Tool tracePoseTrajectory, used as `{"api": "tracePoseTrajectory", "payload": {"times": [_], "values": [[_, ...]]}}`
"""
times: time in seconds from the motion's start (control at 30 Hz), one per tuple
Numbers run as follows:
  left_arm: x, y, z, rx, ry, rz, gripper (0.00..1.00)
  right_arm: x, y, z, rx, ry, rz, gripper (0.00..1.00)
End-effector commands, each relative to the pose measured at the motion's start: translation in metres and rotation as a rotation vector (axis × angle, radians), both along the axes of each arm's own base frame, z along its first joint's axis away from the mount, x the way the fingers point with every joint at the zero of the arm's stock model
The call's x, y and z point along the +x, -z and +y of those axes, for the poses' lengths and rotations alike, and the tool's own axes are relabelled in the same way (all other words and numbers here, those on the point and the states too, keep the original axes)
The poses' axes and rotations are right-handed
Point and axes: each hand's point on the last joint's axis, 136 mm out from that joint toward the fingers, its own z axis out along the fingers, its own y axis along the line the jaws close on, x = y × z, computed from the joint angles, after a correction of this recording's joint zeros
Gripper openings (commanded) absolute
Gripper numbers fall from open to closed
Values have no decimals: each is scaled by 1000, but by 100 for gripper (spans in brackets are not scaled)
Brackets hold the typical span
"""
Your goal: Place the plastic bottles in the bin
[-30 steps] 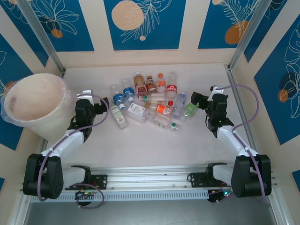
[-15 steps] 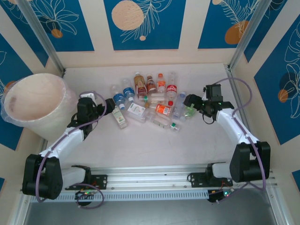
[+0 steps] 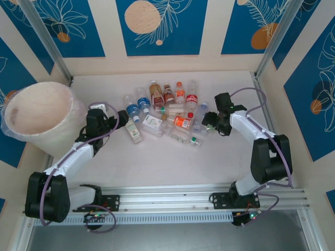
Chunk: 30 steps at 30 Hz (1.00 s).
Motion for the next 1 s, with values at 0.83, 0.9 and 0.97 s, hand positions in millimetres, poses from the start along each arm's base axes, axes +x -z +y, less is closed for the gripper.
{"api": "tracePoseTrajectory", "payload": {"times": [0.83, 0.9, 0.97], "values": [[-1, -44, -85, -208, 342, -49, 100, 26, 9, -27, -154, 9, -103, 47], [-4, -52, -103, -268, 432, -59, 100, 24, -10, -23, -167, -14, -160, 47], [-8, -63, -123, -326, 531, -60, 100, 23, -31, -17, -161, -22, -233, 47]]}}
